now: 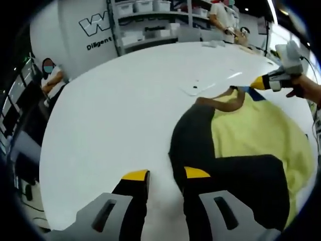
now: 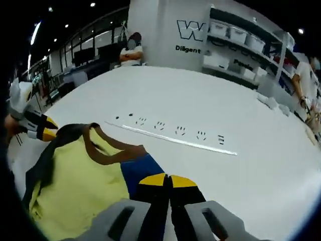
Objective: Fold the garment on the visible template until the final outline fits inside the template.
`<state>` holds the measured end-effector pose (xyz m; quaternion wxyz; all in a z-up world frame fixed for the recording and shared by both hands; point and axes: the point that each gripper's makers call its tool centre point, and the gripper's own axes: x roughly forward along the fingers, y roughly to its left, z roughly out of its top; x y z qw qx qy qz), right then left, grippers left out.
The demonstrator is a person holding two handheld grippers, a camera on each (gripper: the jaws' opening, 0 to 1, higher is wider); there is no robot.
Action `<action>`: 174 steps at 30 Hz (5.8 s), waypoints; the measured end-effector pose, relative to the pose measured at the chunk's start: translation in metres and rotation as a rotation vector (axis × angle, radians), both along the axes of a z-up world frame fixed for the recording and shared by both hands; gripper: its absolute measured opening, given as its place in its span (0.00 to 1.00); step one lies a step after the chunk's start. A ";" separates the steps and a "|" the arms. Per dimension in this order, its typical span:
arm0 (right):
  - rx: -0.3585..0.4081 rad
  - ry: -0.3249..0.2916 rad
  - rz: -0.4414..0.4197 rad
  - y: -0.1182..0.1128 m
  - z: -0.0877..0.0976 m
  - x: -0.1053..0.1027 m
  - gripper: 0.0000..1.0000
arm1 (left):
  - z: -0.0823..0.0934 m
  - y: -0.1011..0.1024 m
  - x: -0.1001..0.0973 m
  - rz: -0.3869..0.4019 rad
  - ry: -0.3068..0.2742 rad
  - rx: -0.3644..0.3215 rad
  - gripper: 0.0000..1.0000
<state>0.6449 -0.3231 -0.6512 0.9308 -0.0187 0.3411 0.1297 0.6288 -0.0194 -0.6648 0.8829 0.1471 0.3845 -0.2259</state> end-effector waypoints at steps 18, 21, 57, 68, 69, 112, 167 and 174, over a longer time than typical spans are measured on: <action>0.100 0.049 0.112 0.022 0.027 -0.048 0.53 | 0.046 -0.036 -0.042 -0.064 -0.029 -0.213 0.67; 0.107 0.058 0.125 0.025 0.028 -0.059 0.57 | 0.050 -0.041 -0.055 -0.088 -0.031 -0.200 0.69; 0.066 0.154 0.182 0.006 -0.005 -0.191 0.62 | 0.016 -0.017 -0.170 -0.013 -0.003 -0.237 0.55; 0.034 0.180 0.122 -0.008 -0.019 -0.203 0.54 | -0.002 -0.005 -0.171 0.081 0.044 -0.253 0.32; 0.025 0.185 0.119 -0.009 -0.020 -0.205 0.52 | -0.003 -0.005 -0.172 0.082 0.045 -0.252 0.29; -0.148 0.212 0.083 -0.082 -0.010 -0.173 0.00 | -0.005 0.073 -0.147 0.079 0.028 -0.016 0.02; -0.191 0.242 -0.138 -0.179 -0.011 -0.106 0.00 | -0.003 0.172 -0.061 0.168 0.037 0.277 0.02; -0.193 0.240 -0.157 -0.178 -0.012 -0.106 0.00 | -0.002 0.176 -0.062 0.142 0.015 0.350 0.03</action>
